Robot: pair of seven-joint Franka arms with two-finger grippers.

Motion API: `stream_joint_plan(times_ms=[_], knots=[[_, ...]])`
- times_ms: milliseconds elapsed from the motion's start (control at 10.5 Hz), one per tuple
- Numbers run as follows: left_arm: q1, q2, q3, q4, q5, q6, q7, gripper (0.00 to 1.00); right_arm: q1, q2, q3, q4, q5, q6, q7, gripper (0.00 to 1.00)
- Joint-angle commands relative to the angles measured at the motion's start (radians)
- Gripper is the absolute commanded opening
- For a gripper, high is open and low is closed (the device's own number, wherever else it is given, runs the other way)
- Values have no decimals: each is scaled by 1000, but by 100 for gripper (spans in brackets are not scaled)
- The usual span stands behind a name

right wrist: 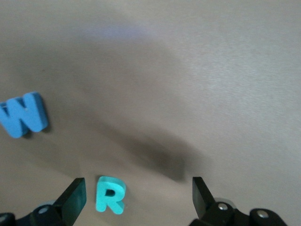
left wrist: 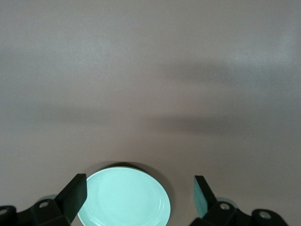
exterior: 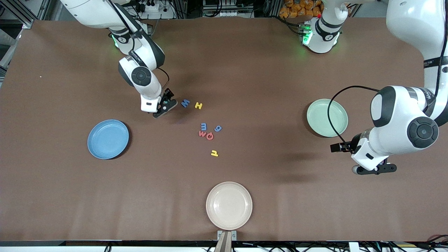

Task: Sort uppercase to blue plate, lowercase to green plate
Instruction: 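Grasp the teal letter R with the right gripper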

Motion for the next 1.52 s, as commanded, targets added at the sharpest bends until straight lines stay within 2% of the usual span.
stream_joint_plan(times_ms=[0,379,664,1043,1422], knots=[[-3,4,3,10,0,5,-18,100,9,-22,10,-12,66,-27,-58,100],[-3,8,3,10,0,6,-18,100,21,-22,10,-15,66,-58,-61,98],[-5,26,3,10,0,31,-23,100,29,-12,8,-17,66,-64,-60,88],[-11,32,3,9,0,31,-23,100,35,1,8,-14,66,-50,-52,67],[-11,32,3,5,0,31,-23,100,36,9,8,-12,66,-45,-52,57]])
